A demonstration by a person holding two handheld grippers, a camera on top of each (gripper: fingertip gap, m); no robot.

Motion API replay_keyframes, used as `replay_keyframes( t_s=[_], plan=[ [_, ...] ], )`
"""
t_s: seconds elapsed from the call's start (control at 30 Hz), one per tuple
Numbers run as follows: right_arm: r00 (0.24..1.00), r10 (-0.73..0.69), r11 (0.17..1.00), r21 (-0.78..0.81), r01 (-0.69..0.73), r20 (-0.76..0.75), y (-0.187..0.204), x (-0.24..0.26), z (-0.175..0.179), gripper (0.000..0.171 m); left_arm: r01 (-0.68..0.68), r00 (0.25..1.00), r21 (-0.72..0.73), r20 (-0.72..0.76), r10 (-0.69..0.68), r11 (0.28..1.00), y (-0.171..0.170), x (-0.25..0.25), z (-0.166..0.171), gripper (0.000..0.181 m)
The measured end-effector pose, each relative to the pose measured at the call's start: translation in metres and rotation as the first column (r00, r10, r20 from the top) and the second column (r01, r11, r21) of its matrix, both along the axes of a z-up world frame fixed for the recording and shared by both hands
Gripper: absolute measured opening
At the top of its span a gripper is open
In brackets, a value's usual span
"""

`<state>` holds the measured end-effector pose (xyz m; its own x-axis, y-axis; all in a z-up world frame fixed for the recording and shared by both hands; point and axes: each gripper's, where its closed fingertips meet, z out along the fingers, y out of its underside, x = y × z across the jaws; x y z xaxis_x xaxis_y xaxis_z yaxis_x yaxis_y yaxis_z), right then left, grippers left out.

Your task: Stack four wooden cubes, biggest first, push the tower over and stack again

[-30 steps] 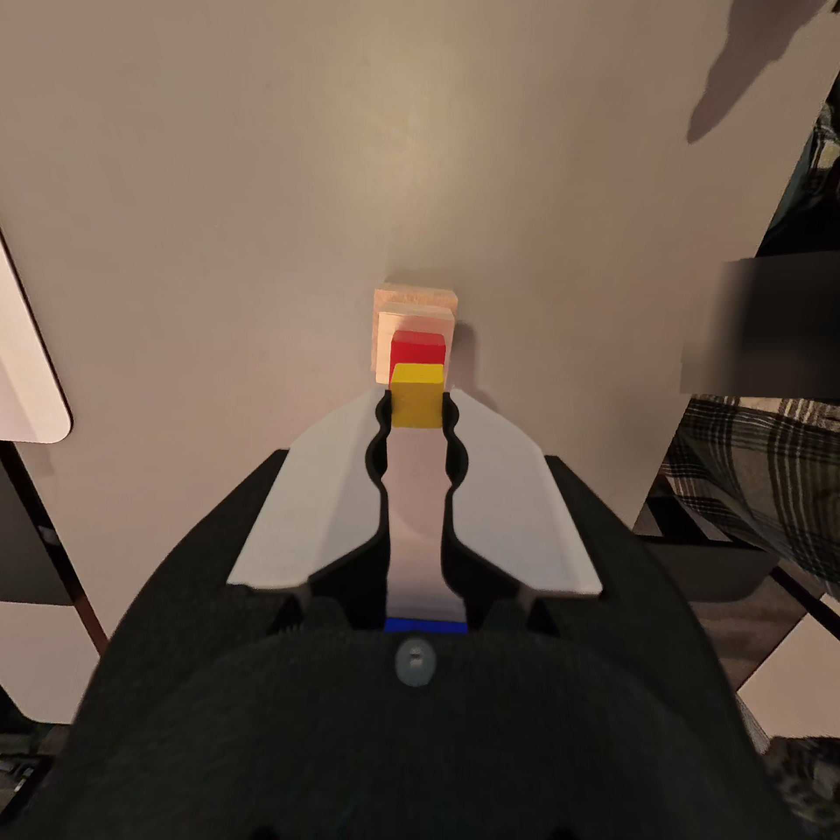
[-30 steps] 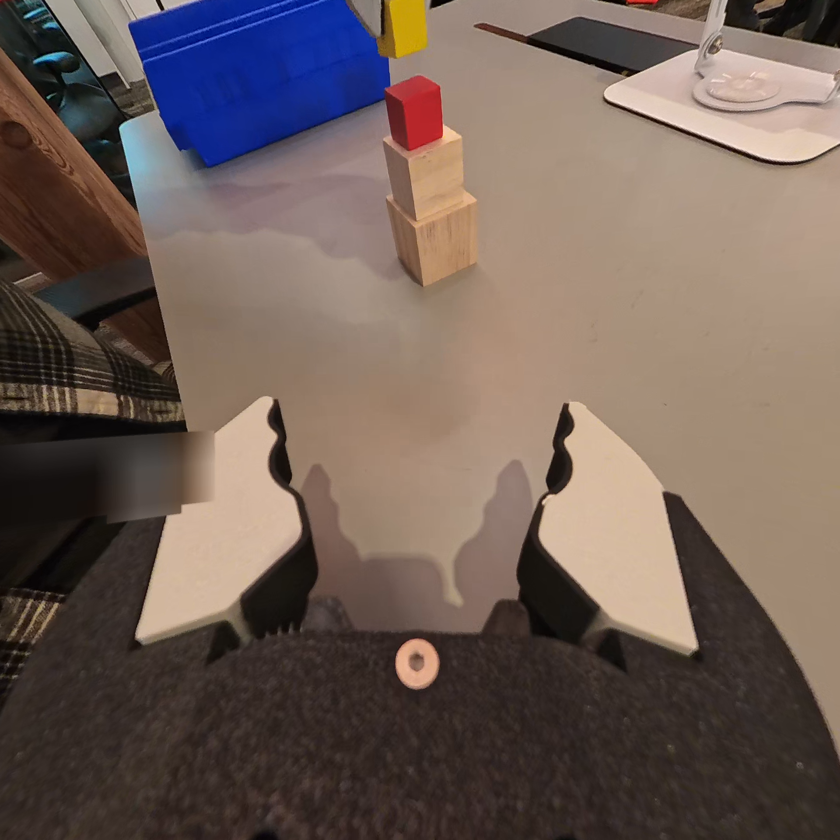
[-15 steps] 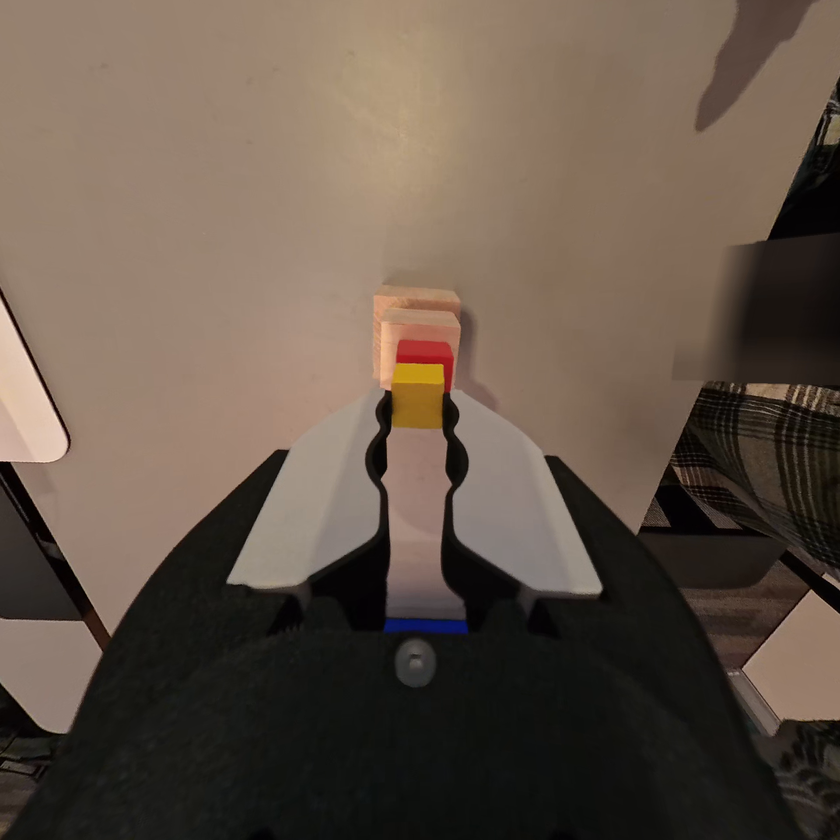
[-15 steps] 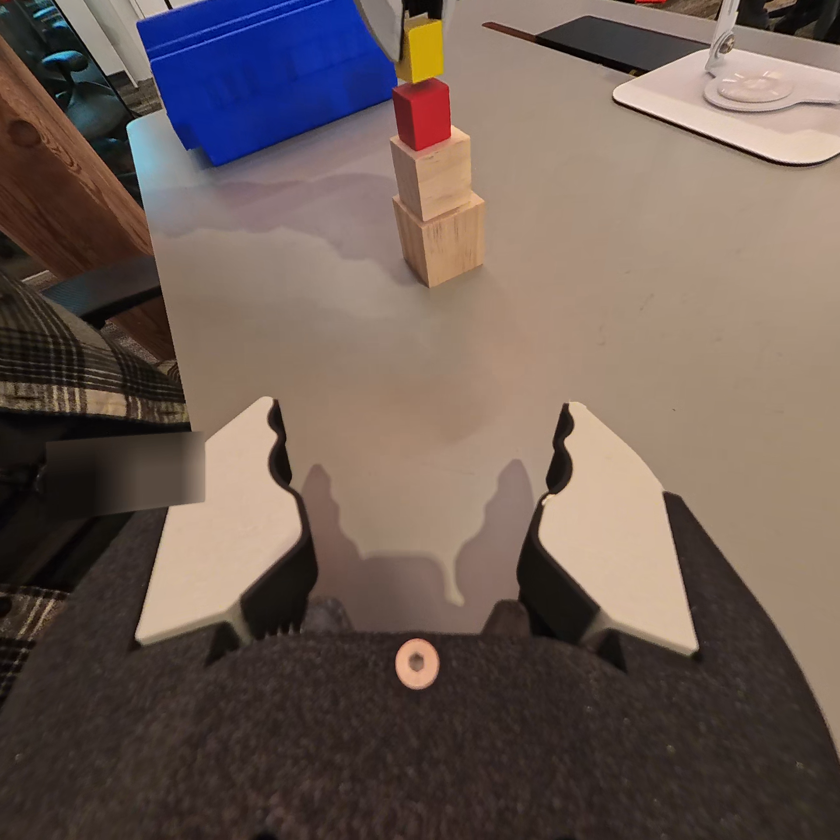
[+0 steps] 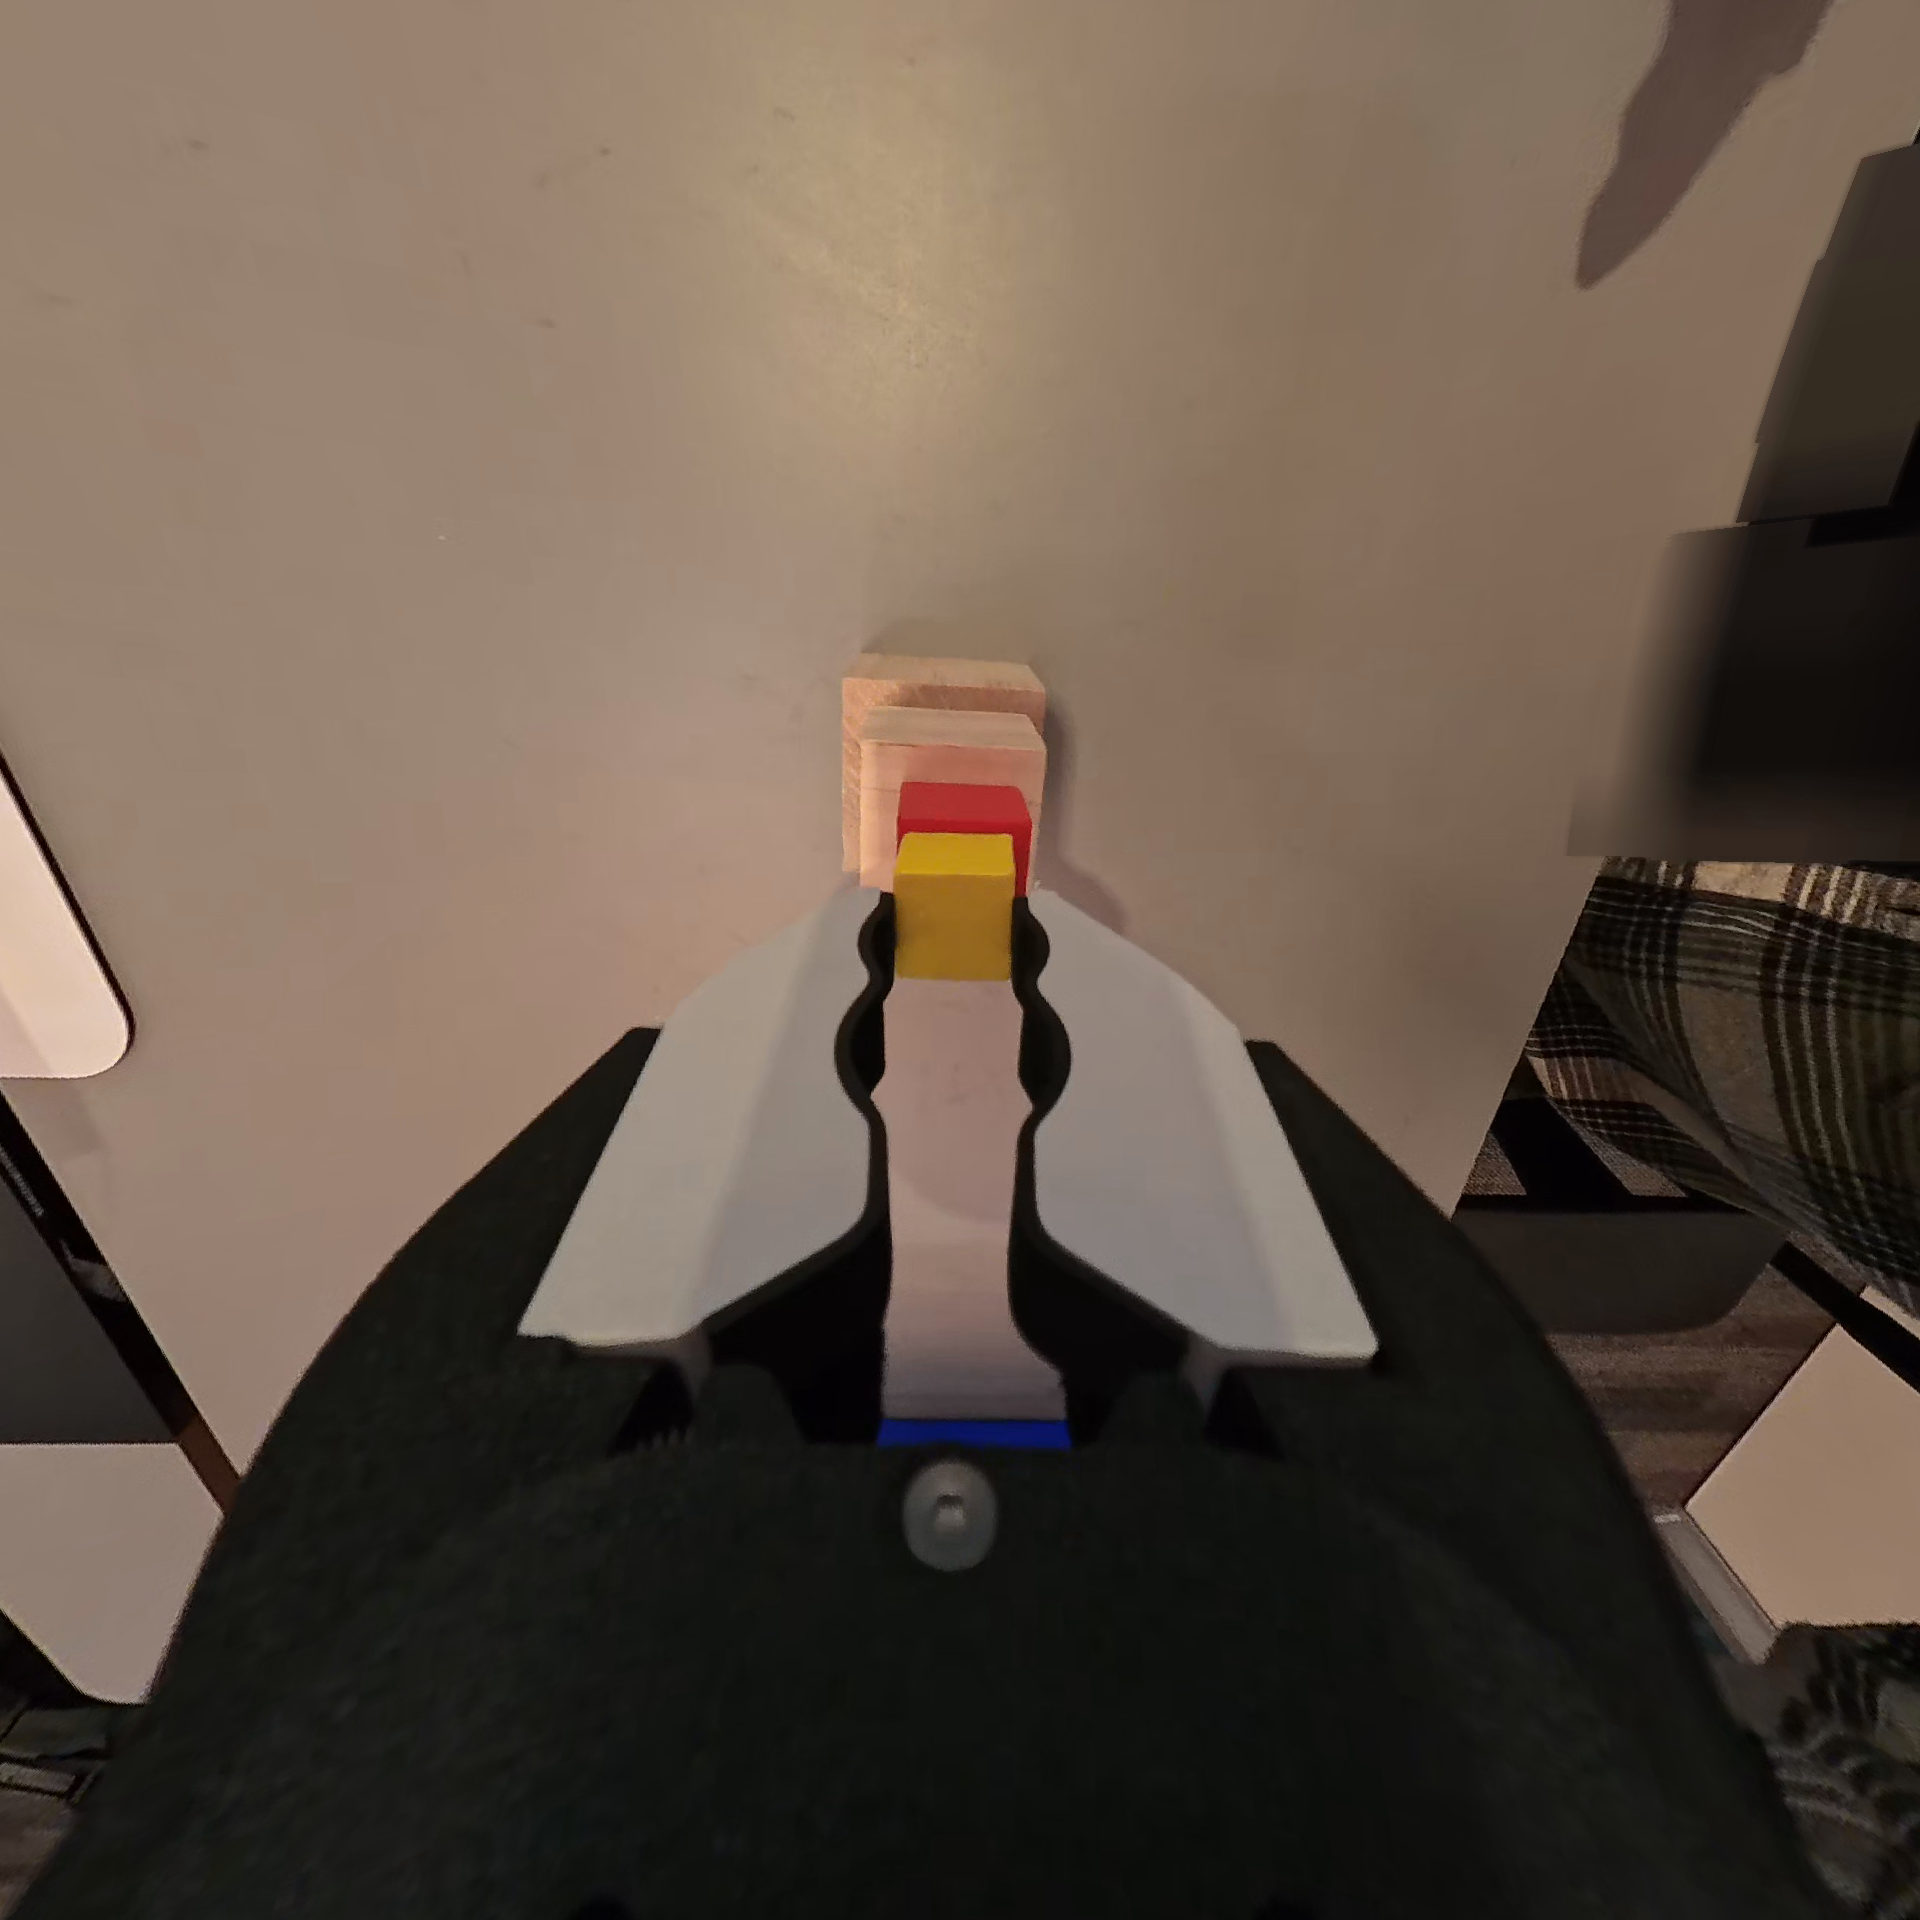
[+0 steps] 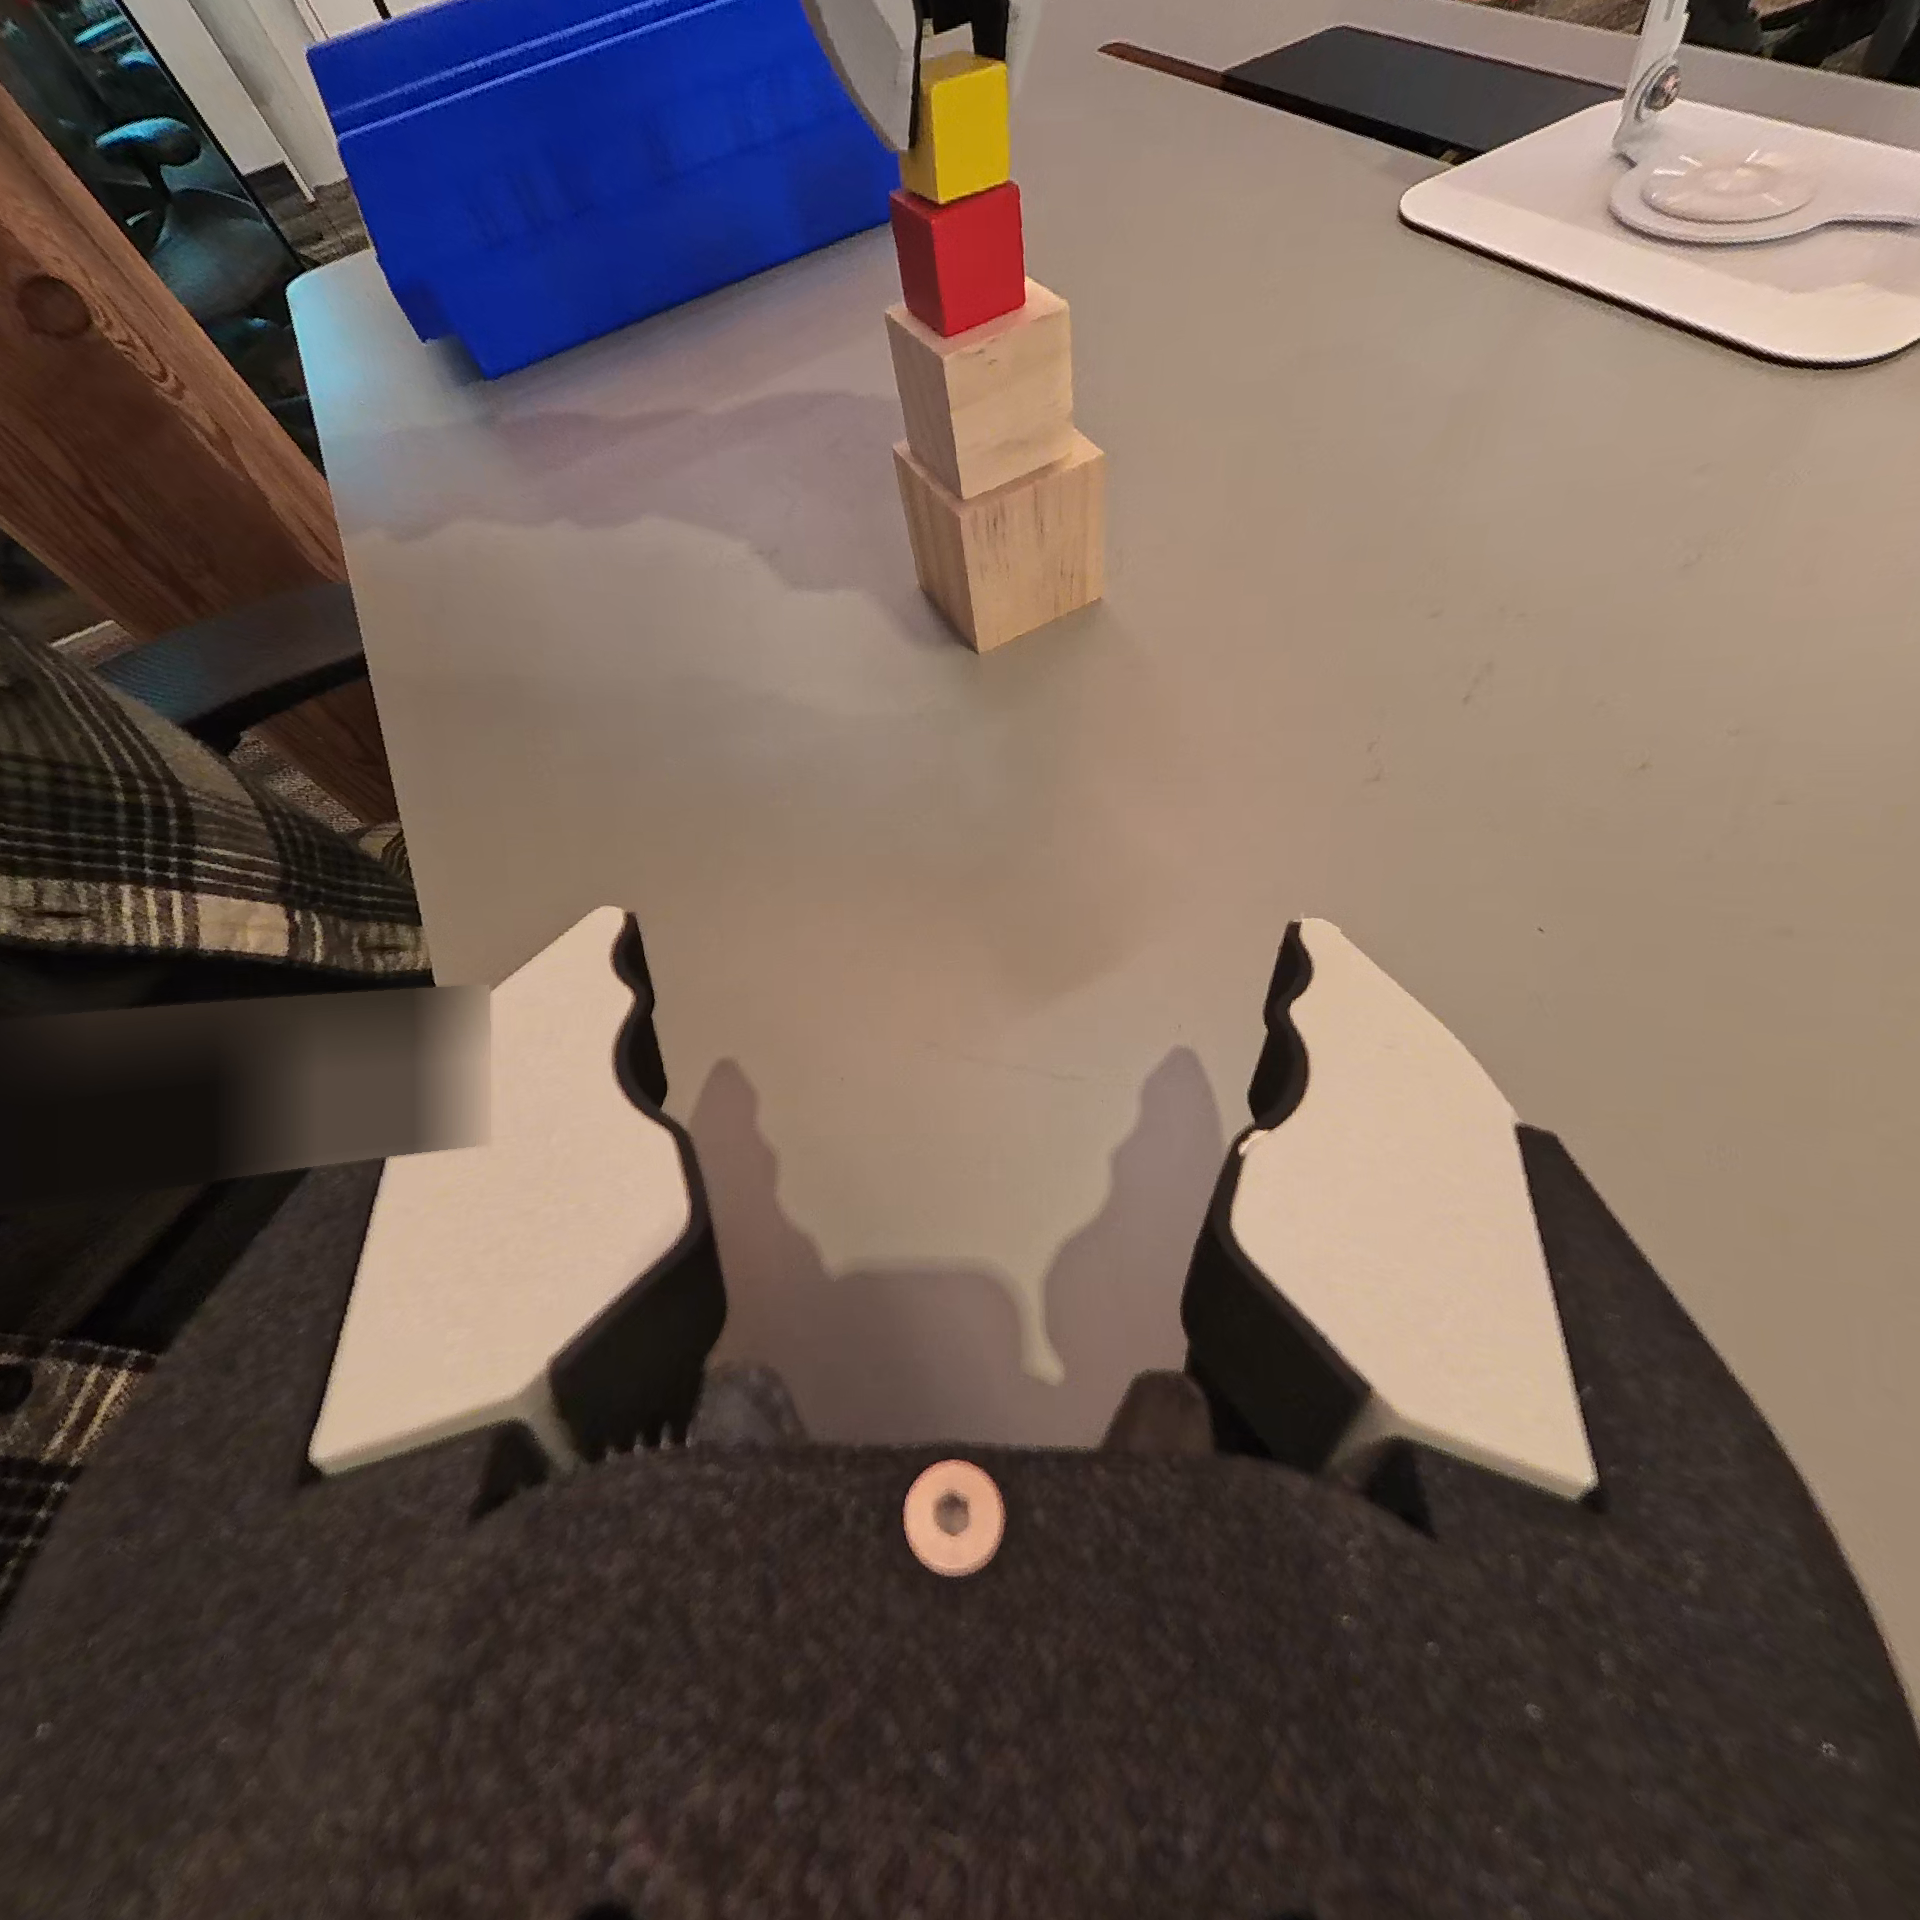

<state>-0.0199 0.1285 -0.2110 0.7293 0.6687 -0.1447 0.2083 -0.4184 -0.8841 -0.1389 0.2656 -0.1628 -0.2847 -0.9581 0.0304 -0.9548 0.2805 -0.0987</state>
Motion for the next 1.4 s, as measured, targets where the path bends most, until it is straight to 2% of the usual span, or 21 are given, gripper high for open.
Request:
replay_keyframes(
  t_s=[0.47, 0.7, 0.83, 0.93, 1.03, 1.13, 1.2, 1.27, 1.4],
  plan=[
    [1.000, -0.005, 1.000, 0.005, 0.005, -0.004, 0.000, 0.000, 0.002, 0.112, 0.022, 1.000, 0.001, -0.014, -0.022, 1.000, -0.002, -0.001, -0.003, 0.024],
    [1.000, -0.008, 1.000, 0.005, 0.008, -0.004, 0.000, 0.001, 0.002, 0.112, -0.005, 0.999, 0.020, 0.042, 0.004, 1.000, 0.005, -0.005, 0.012, 0.050],
    [1.000, -0.017, 1.000, 0.010, 0.017, -0.001, 0.000, 0.002, 0.004, 0.112, -0.082, 0.962, 0.029, 0.265, 0.071, 0.996, 0.010, -0.003, 0.043, 0.075],
    [1.000, -0.031, 0.999, 0.016, 0.031, -0.006, 0.001, 0.003, 0.007, 0.112, -0.166, 0.835, 0.022, 0.535, 0.129, 0.986, 0.006, -0.005, 0.071, 0.093],
    [0.998, -0.060, 0.998, 0.004, 0.060, -0.005, 0.004, 0.004, 0.008, 0.112, -0.298, 0.606, 0.013, 0.775, 0.178, 0.955, 0.007, -0.021, 0.092, 0.106],
    [0.994, -0.106, 0.994, -0.025, 0.107, 0.010, 0.012, 0.005, 0.006, 0.112, -0.428, 0.358, -0.055, 0.906, 0.226, 0.902, 0.007, -0.050, 0.098, 0.118],
    [0.991, -0.134, 0.989, -0.066, 0.135, 0.021, 0.019, 0.004, 0.006, 0.112, -0.483, 0.235, -0.121, 0.936, 0.262, 0.867, 0.006, -0.070, 0.095, 0.121],
    [0.984, -0.173, 0.979, -0.103, 0.178, 0.049, 0.028, 0.003, 0.009, 0.111, -0.514, 0.156, -0.170, 0.945, 0.287, 0.841, 0.005, -0.085, 0.089, 0.128],
    [0.951, -0.289, 0.932, -0.197, 0.305, 0.109, 0.045, 0.007, 0.018, 0.107, -0.583, 0.064, -0.220, 0.947, 0.315, 0.782, 0.007, -0.110, 0.077, 0.146]
  ],
)
